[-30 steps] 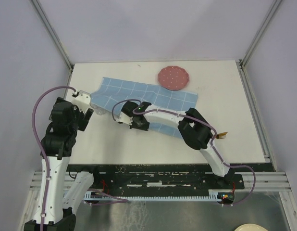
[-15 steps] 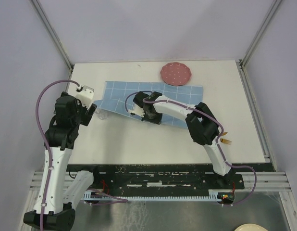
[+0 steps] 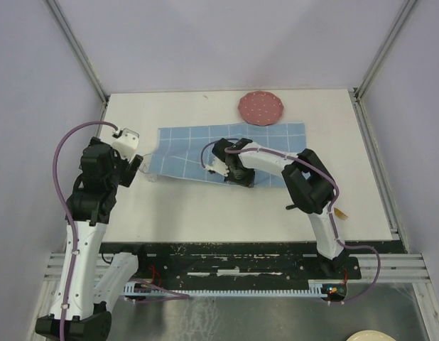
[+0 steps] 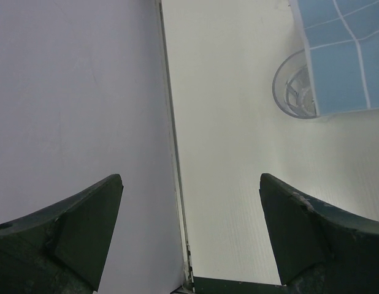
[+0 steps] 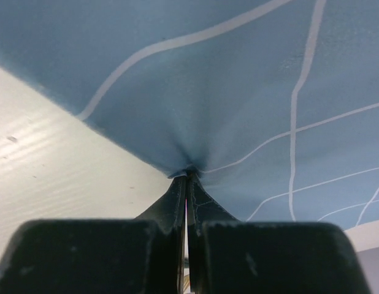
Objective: Set the dinner table for one person
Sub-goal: Adjust the napkin at the center of the board, then move the cup to the center of the board.
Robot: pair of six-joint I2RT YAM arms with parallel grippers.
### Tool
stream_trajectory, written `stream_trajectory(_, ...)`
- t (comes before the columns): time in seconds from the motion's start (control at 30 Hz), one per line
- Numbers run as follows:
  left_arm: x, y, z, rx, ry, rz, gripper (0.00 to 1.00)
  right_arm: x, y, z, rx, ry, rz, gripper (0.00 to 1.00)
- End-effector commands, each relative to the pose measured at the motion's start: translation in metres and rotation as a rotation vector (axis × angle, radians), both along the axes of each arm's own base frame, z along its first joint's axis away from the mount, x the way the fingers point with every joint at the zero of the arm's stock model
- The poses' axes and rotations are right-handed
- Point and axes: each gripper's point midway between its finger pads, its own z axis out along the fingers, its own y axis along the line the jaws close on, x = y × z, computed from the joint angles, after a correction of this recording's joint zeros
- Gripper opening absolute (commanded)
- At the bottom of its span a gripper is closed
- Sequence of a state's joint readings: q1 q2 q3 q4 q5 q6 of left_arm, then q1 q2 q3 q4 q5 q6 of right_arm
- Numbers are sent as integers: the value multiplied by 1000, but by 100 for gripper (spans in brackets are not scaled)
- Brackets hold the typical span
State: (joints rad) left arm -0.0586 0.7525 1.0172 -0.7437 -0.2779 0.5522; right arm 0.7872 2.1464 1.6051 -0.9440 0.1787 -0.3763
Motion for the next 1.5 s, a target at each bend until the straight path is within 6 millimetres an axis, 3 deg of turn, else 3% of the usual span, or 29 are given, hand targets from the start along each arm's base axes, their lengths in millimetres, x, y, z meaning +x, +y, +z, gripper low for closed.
stream_trajectory(0.0, 12, -4, 9, 7, -44, -33, 99, -3, -27, 9, -35, 7, -30, 1)
stream_trajectory(0.17, 19, -6, 12, -8, -47, -35, 99, -5, -30, 18, -30, 7, -51, 2)
stream_trajectory(0.3, 20, -5, 10, -6, -44, -29, 99, -1, -33, 38, -15, -45, -64, 26)
stream_trajectory(0.4, 18, -2, 5, 5, -46, -14, 99, 5, -40, 59, 5, -98, -96, 38)
stream_trajectory(0.5, 20, 2, -4, 19, -60, 11, 99, 8, -46, 85, 56, -144, -138, 45)
stream_trajectory(0.67, 26, 4, -27, 12, -36, 31, 99, 21, -57, 149, 158, -279, -202, 52)
stream_trajectory(0.77, 35, 4, -40, -5, -30, 49, 99, 27, -64, 186, 212, -365, -216, 54)
stream_trajectory(0.83, 42, 1, -49, -23, -22, 48, 99, 30, -69, 200, 229, -406, -224, 54)
stream_trajectory(1.13, 79, -5, -80, -152, 40, 135, 99, 48, -102, 199, 219, -458, -309, 54)
stream_trajectory(1.3, 94, 5, -69, -158, 20, 240, 99, 51, -117, 196, 209, -468, -347, 54)
stream_trajectory(1.47, 98, 11, -63, -126, 22, 264, 99, 50, -126, 194, 199, -467, -372, 53)
